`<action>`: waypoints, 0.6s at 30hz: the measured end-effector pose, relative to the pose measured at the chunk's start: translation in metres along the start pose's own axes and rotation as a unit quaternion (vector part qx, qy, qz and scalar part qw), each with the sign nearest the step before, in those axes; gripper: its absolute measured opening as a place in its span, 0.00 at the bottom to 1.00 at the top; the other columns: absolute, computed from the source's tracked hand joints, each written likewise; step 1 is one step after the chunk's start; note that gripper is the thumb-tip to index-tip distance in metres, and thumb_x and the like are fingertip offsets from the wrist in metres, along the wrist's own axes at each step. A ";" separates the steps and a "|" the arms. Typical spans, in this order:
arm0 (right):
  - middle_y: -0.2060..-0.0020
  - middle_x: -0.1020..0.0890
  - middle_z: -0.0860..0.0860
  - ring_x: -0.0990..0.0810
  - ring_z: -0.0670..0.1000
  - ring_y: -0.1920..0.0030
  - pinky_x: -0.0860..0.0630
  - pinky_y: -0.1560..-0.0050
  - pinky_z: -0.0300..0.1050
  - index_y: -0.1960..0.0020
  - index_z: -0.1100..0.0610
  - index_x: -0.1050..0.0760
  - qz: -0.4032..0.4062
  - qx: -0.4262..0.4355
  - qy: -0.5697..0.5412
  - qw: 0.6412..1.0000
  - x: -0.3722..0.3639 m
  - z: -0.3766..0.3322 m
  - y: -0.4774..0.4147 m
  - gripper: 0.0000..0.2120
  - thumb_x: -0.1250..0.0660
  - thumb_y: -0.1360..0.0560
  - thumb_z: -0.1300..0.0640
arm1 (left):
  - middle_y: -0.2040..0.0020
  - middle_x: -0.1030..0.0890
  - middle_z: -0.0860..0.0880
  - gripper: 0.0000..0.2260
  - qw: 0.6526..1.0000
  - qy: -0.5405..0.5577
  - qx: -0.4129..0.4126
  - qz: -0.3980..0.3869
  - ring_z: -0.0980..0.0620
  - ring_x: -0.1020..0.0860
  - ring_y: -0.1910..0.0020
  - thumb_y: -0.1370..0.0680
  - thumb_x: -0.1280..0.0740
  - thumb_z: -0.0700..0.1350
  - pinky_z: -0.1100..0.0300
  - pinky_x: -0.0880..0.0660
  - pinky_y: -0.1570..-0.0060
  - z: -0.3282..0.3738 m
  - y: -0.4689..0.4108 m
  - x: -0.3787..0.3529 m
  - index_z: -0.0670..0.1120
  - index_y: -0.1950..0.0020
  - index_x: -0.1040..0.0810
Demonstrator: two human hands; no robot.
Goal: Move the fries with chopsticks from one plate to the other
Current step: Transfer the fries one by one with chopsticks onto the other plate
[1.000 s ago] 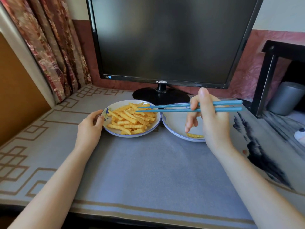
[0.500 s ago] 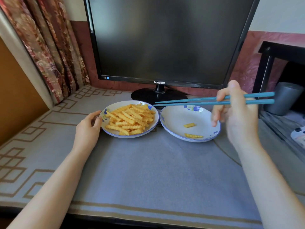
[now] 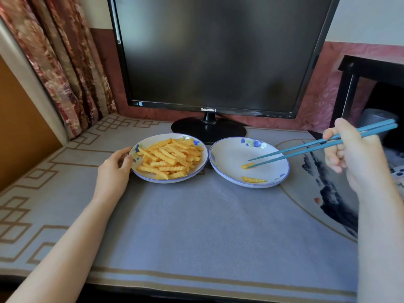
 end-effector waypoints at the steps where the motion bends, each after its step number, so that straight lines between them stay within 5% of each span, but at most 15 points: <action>1: 0.86 0.35 0.49 0.41 0.47 0.86 0.44 0.82 0.32 0.63 0.59 0.29 0.000 -0.002 0.005 1.000 0.000 0.001 -0.001 0.18 0.44 0.19 0.52 | 0.41 0.21 0.46 0.14 1.000 -0.001 0.000 0.001 0.54 0.27 0.45 0.20 0.42 0.43 0.63 0.36 0.48 0.000 0.000 0.000 0.47 0.36 0.24; 11: 0.85 0.31 0.53 0.36 0.48 0.86 0.41 0.83 0.34 0.64 0.58 0.31 0.025 -0.006 0.000 1.000 -0.009 0.005 0.000 0.19 0.44 0.19 0.50 | 0.40 0.21 0.46 0.14 1.000 0.001 0.003 -0.001 0.49 0.26 0.40 0.20 0.42 0.44 0.62 0.35 0.48 -0.001 -0.001 -0.001 0.46 0.35 0.24; 18: 0.84 0.32 0.48 0.34 0.50 0.83 0.42 0.75 0.41 0.66 0.55 0.32 0.050 0.013 -0.121 0.991 -0.033 -0.004 0.013 0.18 0.43 0.19 0.50 | 0.40 0.21 0.46 0.14 1.000 0.000 0.005 0.000 0.50 0.26 0.41 0.20 0.42 0.44 0.62 0.35 0.48 -0.001 -0.001 -0.001 0.47 0.35 0.25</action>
Point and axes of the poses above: each hand's wrist, its own y-axis away from the middle knuckle, its own x-axis out of the back of the hand, z = x × y, the point moved 3 cm from there along -y, towards the middle knuckle
